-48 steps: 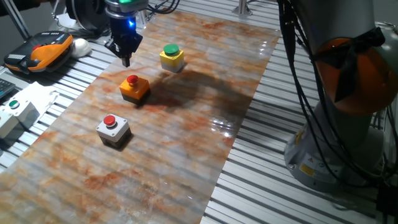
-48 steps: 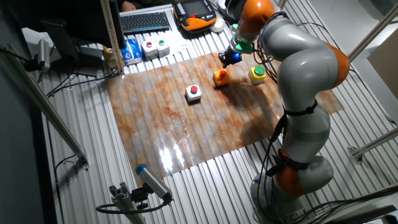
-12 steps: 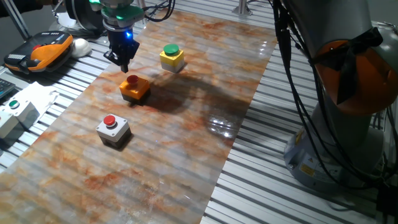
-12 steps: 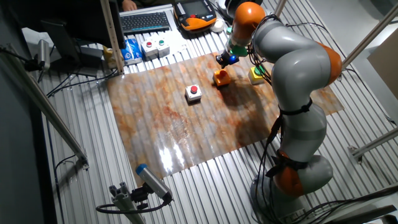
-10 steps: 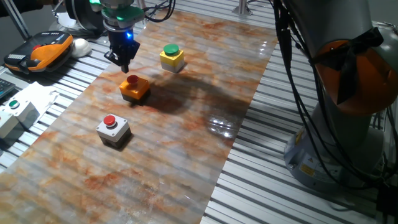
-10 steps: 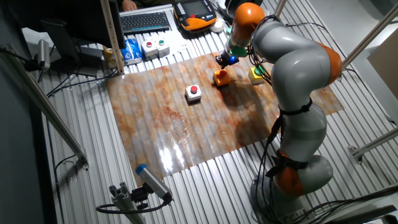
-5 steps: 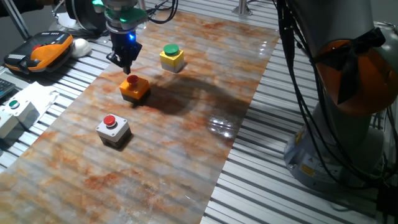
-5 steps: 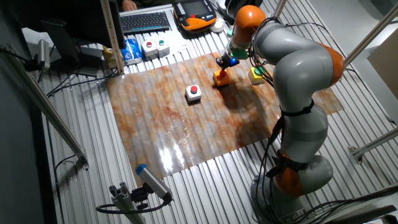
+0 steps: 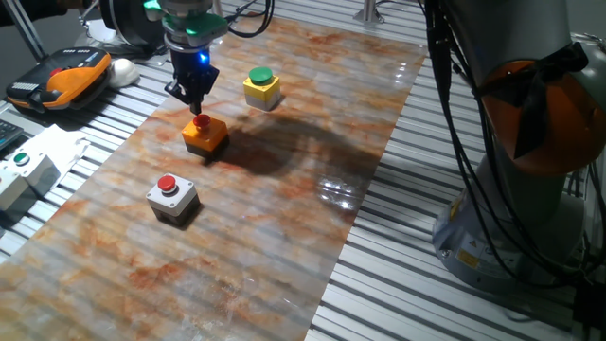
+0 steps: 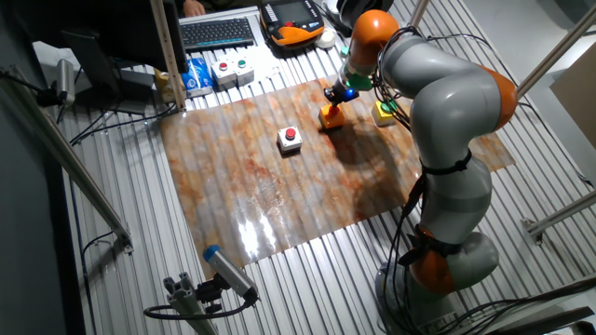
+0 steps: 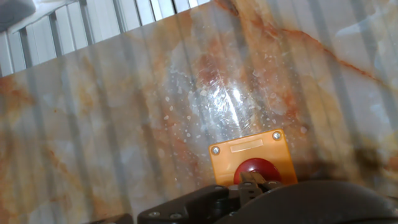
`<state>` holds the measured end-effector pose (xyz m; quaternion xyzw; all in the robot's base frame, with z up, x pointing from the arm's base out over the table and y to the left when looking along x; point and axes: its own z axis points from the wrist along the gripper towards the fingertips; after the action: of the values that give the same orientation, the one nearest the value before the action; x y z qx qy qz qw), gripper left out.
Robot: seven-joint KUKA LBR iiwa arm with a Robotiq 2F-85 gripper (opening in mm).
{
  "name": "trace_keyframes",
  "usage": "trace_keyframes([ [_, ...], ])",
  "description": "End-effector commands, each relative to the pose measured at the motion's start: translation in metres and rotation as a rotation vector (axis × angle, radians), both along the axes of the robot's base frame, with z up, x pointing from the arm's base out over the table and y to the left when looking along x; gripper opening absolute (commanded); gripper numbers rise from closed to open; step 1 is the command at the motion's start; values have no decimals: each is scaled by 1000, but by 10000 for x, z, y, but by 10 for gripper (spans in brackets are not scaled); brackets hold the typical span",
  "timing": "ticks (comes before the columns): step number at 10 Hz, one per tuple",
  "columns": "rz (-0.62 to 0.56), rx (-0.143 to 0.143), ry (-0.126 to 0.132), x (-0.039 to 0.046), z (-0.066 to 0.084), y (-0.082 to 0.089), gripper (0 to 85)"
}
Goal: Press three buttons from left to right in sequence
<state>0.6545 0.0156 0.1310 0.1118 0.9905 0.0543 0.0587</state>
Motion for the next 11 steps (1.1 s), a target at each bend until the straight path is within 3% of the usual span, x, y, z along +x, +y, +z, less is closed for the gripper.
trace_keyframes([
  [1,0,0,0,-6,-5,2,0],
  [11,5,-1,-11,-26,-131,-15,0],
])
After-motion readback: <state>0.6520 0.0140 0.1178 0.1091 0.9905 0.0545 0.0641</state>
